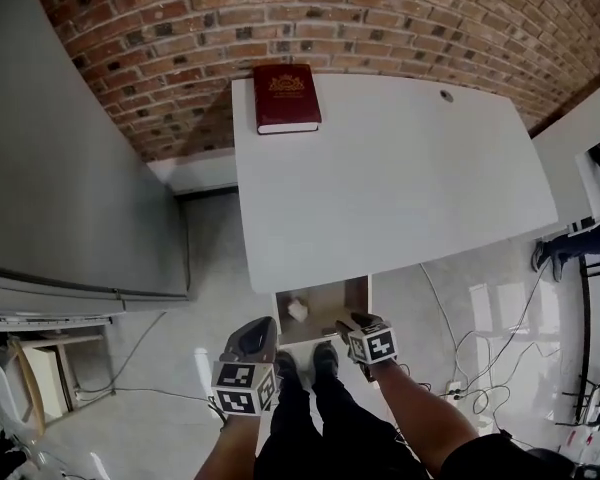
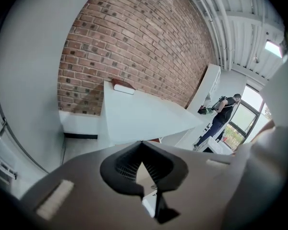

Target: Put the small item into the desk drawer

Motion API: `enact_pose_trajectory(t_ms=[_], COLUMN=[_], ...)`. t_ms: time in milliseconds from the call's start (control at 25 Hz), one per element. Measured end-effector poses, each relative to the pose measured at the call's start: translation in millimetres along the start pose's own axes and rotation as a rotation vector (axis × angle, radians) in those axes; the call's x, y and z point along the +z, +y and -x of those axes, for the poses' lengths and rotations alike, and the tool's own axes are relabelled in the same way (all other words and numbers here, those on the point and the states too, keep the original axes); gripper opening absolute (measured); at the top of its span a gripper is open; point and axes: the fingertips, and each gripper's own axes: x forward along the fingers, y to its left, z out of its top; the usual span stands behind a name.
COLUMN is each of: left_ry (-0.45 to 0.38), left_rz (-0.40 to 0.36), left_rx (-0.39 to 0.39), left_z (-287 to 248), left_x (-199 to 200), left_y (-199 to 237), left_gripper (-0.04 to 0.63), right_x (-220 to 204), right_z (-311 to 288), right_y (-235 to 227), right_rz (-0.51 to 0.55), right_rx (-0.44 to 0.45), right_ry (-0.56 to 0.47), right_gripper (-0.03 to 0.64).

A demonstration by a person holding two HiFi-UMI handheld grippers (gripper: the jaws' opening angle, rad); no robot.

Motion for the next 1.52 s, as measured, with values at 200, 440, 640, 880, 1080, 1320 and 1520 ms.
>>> enact_pose_trajectory(t_ms=[200, 440, 640, 880, 1080, 1320, 1520], left_ry=[-0.015, -0.007, -0.026, -0.074, -0.103, -0.146, -0.178], left_rz=[-0.046, -0.108, -0.135, -0.160, -0.192, -0.209, -0.220], left_rx=[-0.039, -0.080, -0.082, -0.077, -0.042, 0.002, 0.038], left_z=[13.6, 42.3, 52.7, 60.2, 64.2, 61.5, 58.0], left_x=[32.4, 51.7, 68.6, 97.8, 113.9, 125.6, 130.9], left_y=[-7.3, -22.5, -28.0, -48.1, -72.5, -122.0, -170.8], left_gripper=[0.005, 0.005, 0.005, 0.005, 0.005, 0.005, 0.005], right_x=[32.3, 67.8, 83.4, 99.0, 122.3, 135.5, 136.3], right_z=[51.6, 120.3, 159.4, 188.7, 212.9, 267.2, 322.0], right_y=[8.1, 29.3, 36.3, 45.0, 51.7, 30.4, 4.1], right_rz=[0.001, 0.016, 0.028, 0.010, 0.053, 0.136, 0.161], right_rx=[-0.027, -0.007, 0.040, 0.136, 0.234, 0.289, 0.312], right_ry=[-0.085, -0.191, -0.275, -0.354, -0.436, -0.537, -0.627], right_gripper=[0.185, 0.184, 0.184, 0.157, 0.139, 0.113, 0.096])
